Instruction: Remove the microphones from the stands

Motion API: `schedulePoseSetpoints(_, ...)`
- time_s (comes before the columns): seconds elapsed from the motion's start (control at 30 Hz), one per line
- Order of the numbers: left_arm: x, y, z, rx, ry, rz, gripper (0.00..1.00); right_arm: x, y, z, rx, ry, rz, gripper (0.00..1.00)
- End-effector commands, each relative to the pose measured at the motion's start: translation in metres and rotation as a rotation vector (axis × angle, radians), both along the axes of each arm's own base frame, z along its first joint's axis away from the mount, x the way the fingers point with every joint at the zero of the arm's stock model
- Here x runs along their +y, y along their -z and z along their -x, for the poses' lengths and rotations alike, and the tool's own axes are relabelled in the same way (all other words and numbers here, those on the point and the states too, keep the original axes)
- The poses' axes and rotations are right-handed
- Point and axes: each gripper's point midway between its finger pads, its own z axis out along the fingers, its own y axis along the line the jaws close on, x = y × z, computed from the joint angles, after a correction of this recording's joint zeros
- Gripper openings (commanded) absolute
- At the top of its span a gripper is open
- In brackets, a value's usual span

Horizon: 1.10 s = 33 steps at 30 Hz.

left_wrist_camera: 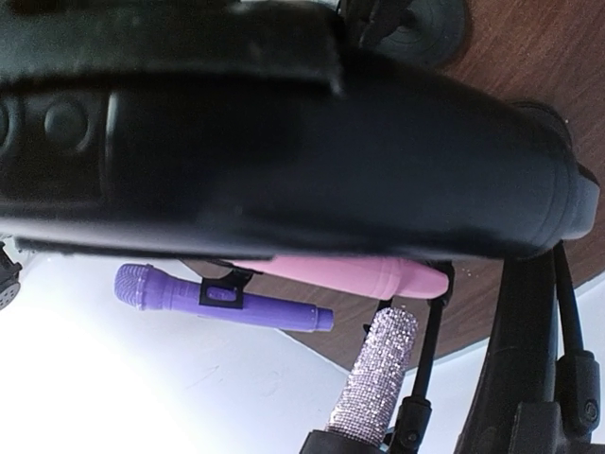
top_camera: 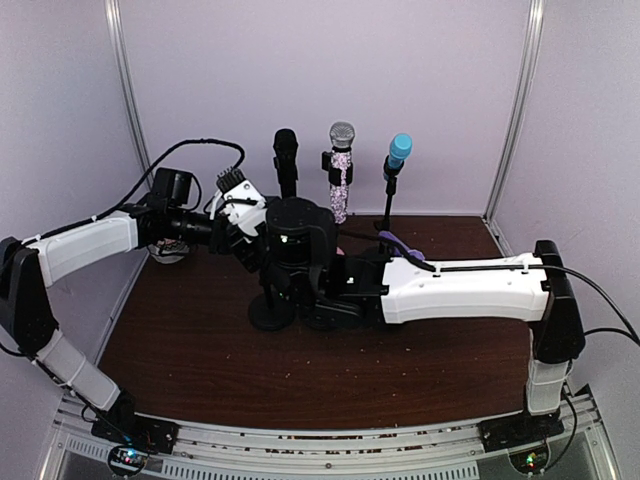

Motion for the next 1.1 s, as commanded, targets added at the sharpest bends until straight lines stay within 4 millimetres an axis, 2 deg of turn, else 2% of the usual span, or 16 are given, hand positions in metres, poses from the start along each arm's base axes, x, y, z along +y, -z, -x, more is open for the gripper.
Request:
schedulePoseSetpoints(0.0,-0.011,-0.022,0.0,-0.076,0.054,0.083,0.3,-0.005,-0.021,0.01,-0.001,-0.031,-0.083,0.0)
schedulePoseSetpoints(0.1,-0.011,-0.02,-0.005,-0.071,0.027,0.076,0.13,-0.009,-0.022,0.01,-0.003,-0.028,-0.088,0.0)
schedulePoseSetpoints(0.2,-0.009,-0.022,-0.013,-0.066,-0.023,0.07,0.0,-0.013,-0.025,0.011,-0.013,-0.027,-0.09,0.0)
schedulePoseSetpoints(0.43,0.002,-0.024,-0.028,-0.046,-0.154,0.035,0.0,-0.03,-0.045,0.017,-0.055,-0.035,-0.107,0.0)
schedulePoseSetpoints(0.77,0.035,-0.013,-0.056,-0.034,-0.347,-0.017,0.0,-0.055,-0.083,0.042,-0.086,-0.086,-0.193,0.0)
schedulePoseSetpoints(1.07,0.049,-0.005,-0.062,-0.044,-0.389,-0.043,0.0,-0.079,-0.105,0.065,-0.093,-0.115,-0.253,0.0)
